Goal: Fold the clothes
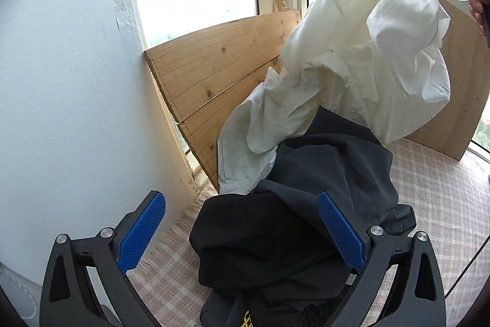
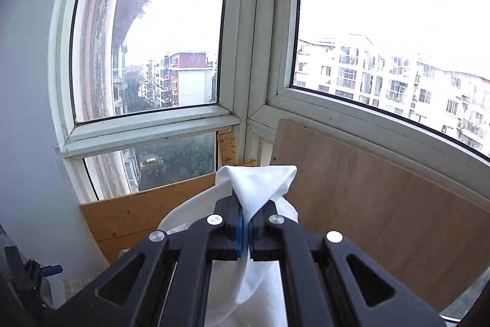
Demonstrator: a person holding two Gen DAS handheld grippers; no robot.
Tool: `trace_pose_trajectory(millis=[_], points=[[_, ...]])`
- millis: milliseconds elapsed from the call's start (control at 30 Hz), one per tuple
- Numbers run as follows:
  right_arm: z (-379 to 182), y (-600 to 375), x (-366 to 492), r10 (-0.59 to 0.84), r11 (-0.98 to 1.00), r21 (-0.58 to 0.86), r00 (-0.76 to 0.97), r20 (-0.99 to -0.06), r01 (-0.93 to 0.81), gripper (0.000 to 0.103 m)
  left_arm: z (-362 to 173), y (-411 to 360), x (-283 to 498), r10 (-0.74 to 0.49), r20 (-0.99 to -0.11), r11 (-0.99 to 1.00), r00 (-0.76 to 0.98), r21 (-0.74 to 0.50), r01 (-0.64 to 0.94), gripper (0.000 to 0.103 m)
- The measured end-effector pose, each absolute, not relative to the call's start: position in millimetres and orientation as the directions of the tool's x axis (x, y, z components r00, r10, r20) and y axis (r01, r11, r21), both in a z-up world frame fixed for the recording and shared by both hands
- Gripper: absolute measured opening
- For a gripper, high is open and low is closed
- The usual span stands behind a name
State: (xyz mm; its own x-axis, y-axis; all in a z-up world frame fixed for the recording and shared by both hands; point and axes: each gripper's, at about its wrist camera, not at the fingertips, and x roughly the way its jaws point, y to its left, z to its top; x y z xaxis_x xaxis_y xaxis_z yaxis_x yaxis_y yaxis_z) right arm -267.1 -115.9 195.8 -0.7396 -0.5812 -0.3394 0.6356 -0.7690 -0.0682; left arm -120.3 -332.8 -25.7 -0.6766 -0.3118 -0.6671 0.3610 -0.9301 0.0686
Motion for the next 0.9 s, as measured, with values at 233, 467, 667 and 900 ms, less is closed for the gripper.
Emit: trace_pose_trajectory(millis=[233, 467, 667, 900], points=[[195, 60, -179, -0.356, -0.918, -0.033, -0.858, -0.37, 0.395, 0.002, -18, -308, -95, -0.249, -0.669, -0.956, -0.7, 0.053, 0.29, 0.1], [64, 181, -112, 0.104, -0.974, -0.221, -0.754, -0.649, 0.056, 0.007, -37, -252, -86, -0.148, -0.72, -0.987, -0.678, 0.061, 0.151, 0.1], [-23, 238, -76, 0.032, -0.999, -0.045, -0.614, -0.788, 0.005, 0.043, -64, -189, -88, -0.017, -0.748, -0.998, -0.663, 0.053, -0.034, 0.1], [-89, 282, -25, -0.005, -0.989, 0.078, -0.495, -0.869, -0.128, 0.055, -97, -100, -82, 0.16, -0.805, -0.963, -0.571, -0.002, -0.268, 0.1]])
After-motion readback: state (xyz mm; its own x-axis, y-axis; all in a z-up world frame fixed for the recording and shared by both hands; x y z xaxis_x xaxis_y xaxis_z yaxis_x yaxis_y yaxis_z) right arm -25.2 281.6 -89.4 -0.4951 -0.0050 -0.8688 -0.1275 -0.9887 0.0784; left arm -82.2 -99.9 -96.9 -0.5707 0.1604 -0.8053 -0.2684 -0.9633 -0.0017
